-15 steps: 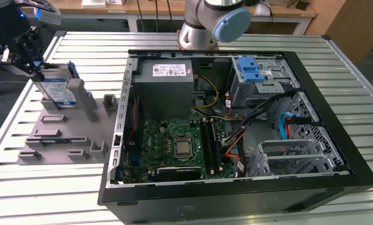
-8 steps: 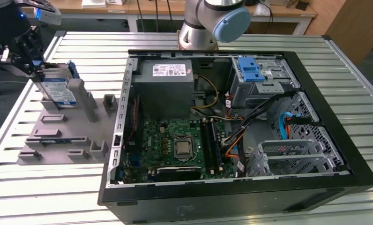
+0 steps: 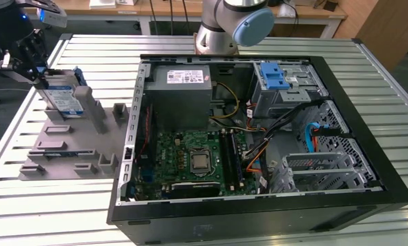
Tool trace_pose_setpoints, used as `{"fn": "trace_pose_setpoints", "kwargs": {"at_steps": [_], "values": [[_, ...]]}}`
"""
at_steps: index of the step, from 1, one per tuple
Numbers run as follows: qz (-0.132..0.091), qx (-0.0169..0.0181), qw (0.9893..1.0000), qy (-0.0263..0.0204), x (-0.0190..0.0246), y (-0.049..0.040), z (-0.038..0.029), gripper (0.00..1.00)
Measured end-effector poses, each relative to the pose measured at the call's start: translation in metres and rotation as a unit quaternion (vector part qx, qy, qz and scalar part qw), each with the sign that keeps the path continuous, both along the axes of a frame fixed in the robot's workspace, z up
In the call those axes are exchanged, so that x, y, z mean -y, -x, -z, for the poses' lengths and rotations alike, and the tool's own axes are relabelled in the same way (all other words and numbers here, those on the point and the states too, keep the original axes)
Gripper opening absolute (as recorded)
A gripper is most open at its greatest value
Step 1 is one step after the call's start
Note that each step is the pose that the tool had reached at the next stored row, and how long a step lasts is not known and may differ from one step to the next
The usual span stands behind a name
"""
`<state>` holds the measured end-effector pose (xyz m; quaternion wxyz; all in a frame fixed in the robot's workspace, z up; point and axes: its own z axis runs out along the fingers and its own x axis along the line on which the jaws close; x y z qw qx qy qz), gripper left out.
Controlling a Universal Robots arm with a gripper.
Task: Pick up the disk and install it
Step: 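Pick up the disk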
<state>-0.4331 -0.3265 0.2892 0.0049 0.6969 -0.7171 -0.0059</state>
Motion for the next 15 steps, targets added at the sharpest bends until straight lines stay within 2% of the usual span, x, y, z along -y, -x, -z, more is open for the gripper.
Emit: {"fn": "trace_pose_setpoints", "kwargs": {"at_steps": [9, 15], "values": [[0.0, 0.0, 1.0, 0.0, 0.0, 0.0, -0.0005, 0.36], [0.0, -0.0001, 1.0, 0.0, 0.0, 0.0, -0.0057, 0.36]]}}
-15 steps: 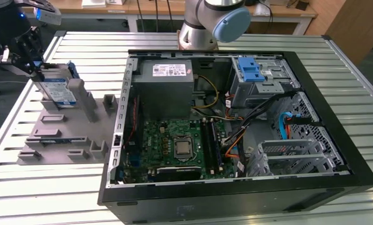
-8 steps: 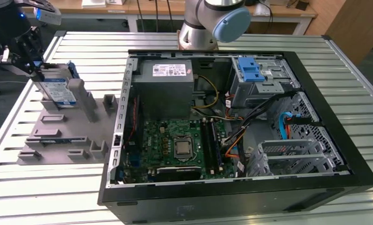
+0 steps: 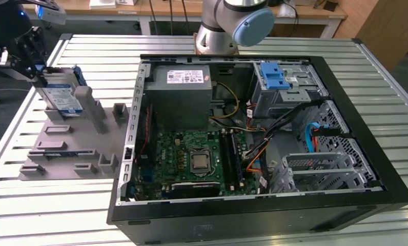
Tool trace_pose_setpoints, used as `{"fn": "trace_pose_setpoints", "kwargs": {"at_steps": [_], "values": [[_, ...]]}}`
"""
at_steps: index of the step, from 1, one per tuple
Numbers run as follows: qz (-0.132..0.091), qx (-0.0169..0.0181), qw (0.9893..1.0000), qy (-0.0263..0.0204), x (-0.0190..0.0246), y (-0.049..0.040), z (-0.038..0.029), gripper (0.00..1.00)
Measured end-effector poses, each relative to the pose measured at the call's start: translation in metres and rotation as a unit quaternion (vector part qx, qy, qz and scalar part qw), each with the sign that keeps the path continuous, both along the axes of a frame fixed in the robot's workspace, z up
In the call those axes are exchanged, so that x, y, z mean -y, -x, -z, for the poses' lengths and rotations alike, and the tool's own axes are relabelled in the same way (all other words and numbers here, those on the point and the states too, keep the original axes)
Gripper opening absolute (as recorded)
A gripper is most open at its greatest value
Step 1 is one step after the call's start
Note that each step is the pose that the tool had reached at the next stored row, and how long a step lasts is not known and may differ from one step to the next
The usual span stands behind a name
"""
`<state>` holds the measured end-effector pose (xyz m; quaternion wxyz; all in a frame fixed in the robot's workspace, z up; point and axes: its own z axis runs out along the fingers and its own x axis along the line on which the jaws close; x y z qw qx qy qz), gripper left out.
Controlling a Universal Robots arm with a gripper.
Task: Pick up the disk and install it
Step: 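Pick up the disk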
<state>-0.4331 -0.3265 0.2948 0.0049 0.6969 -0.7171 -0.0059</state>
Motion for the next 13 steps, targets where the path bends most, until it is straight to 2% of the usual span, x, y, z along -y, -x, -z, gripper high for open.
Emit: {"fn": "trace_pose_setpoints", "kwargs": {"at_steps": [4, 13], "values": [[0.0, 0.0, 1.0, 0.0, 0.0, 0.0, -0.0028, 0.36], [0.0, 0.0001, 1.0, 0.0, 0.0, 0.0, -0.0035, 0.36]]}}
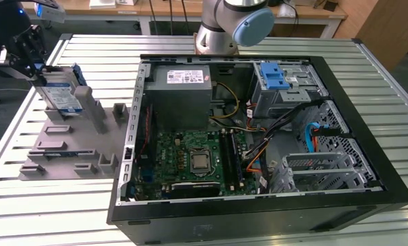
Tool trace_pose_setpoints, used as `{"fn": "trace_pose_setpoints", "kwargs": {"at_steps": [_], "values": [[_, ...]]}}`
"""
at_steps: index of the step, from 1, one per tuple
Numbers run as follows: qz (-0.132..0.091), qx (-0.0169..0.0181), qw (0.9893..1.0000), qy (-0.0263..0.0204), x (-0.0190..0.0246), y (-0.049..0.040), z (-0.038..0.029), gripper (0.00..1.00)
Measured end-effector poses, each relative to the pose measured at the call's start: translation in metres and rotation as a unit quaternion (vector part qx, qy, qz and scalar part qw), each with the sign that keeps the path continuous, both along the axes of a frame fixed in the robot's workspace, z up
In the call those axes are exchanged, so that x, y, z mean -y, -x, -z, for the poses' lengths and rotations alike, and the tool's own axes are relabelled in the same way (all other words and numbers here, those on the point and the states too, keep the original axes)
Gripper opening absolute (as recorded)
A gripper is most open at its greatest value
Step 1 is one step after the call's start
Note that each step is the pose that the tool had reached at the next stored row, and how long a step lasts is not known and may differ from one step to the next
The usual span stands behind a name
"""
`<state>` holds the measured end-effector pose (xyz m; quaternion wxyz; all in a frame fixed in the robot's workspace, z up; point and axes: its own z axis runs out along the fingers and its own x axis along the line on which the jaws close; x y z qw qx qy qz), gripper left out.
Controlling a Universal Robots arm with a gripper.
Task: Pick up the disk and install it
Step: 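Pick up the disk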
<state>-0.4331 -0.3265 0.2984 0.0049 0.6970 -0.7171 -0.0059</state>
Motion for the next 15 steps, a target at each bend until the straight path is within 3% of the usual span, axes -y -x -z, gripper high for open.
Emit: {"fn": "trace_pose_setpoints", "kwargs": {"at_steps": [15], "values": [[0.0, -0.0001, 1.0, -0.0001, 0.0, 0.0, -0.006, 0.36]]}}
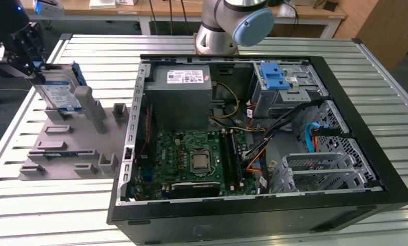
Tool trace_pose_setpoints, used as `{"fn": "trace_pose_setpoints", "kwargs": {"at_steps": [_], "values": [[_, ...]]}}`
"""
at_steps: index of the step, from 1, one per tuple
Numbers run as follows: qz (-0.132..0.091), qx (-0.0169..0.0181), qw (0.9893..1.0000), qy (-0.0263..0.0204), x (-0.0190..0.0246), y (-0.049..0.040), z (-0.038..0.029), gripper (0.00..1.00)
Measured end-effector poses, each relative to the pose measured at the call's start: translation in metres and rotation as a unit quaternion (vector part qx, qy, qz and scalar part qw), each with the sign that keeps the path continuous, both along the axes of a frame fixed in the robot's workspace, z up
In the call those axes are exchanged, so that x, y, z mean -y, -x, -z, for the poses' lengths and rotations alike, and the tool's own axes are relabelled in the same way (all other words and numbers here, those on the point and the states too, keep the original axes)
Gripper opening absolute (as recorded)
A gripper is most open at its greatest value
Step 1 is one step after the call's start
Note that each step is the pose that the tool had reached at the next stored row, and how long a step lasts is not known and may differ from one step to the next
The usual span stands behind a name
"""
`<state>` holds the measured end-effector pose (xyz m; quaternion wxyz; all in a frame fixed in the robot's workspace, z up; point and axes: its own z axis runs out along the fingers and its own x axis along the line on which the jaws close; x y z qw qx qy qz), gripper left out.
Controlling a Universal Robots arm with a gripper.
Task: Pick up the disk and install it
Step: 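Pick up the disk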
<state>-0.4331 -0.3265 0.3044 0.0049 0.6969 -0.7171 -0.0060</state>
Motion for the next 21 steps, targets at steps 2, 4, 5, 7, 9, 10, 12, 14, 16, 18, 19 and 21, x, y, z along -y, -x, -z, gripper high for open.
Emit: {"fn": "trace_pose_setpoints", "kwargs": {"at_steps": [2, 4, 5, 7, 9, 10, 12, 14, 16, 18, 19, 21], "values": [[0.0, 0.0001, 1.0, 0.0, 0.0, 0.0, -0.001, 0.36], [0.0, 0.0001, 1.0, 0.0, 0.0, 0.0, -0.0026, 0.36], [0.0, 0.0001, 1.0, 0.0, 0.0, 0.0, -0.003, 0.36], [0.0, 0.0, 1.0, -0.0001, 0.0, 0.0, -0.004, 0.36], [0.0, 0.0001, 1.0, -0.0001, 0.0, 0.0, -0.0046, 0.36], [0.0, 0.0002, 1.0, -0.0001, 0.0, 0.0, -0.0049, 0.36], [0.0, 0.0001, 1.0, -0.0001, 0.0, 0.0, -0.0053, 0.36], [0.0, -0.0001, 1.0, 0.0, 0.0, 0.0, -0.0063, 0.36], [0.0, 0.0, 1.0, 0.0, 0.0, 0.0, -0.0072, 0.36], [0.0, 0.0, 1.0, 0.0, 0.0, 0.0, -0.0082, 0.36], [0.0, 0.0001, 1.0, -0.0001, 0.0, 0.0, -0.0087, 0.36], [0.0, 0.0, 1.0, 0.0, 0.0, 0.0, -0.0101, 0.36]]}}
